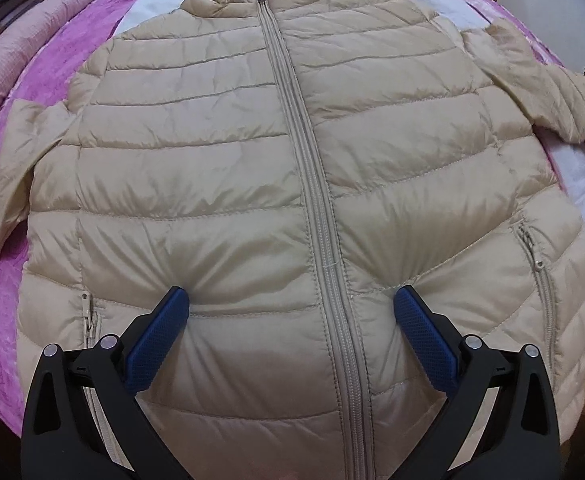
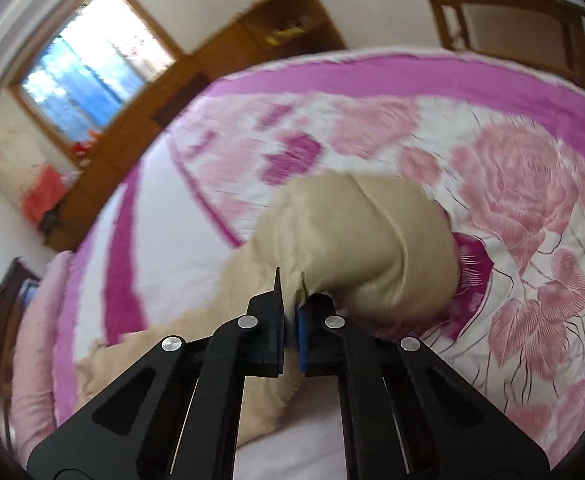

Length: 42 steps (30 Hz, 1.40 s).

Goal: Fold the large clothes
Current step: 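Move the right gripper to a sleeve cuff and grasp it, then carry the sleeve across the jacket body with the right gripper and release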

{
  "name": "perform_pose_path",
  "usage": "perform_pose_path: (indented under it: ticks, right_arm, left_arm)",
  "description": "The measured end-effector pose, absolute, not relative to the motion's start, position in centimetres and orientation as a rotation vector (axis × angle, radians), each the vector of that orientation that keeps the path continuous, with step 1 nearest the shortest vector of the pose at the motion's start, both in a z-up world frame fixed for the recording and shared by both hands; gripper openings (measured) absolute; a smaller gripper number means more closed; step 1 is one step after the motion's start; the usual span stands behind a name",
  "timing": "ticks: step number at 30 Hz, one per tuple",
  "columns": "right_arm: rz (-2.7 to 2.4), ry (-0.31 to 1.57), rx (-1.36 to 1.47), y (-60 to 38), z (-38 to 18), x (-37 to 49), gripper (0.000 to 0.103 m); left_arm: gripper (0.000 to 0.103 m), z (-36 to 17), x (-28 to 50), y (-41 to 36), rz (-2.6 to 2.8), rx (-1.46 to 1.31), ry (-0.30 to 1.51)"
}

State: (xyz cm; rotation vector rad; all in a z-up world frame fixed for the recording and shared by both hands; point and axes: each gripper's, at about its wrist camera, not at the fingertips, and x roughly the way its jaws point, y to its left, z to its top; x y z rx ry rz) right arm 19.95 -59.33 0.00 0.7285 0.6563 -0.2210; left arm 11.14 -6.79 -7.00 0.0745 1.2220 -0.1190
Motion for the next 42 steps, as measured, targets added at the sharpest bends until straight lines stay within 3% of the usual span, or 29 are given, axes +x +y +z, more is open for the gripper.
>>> perform_pose_path:
  ticks: [12, 19, 29, 42]
  right_arm:
    - [0.099, 0.557, 0.631, -45.6, 10.3, 15.0, 0.005]
    - [0.232, 0.622, 0.567, -36.0, 12.2, 15.5, 0.005]
    - [0.34, 0.698, 0.456, -22.3, 8.8, 18.3, 0.005]
    - [0.41, 0.932, 0.359, -10.8, -2.2, 21.8, 0.007]
  left_arm:
    - [0.098, -3.4, 8.9, -3.0, -0.054, 0.055, 1.131]
    - [0.098, -1.3, 8.8, 1.8, 0.03, 0.033, 1.074]
    - [0.098, -0.4, 8.3, 7.3, 0.121, -0.034, 1.043]
    - [0.098, -2.3, 8.1, 10.2, 0.161, -0.065, 1.069]
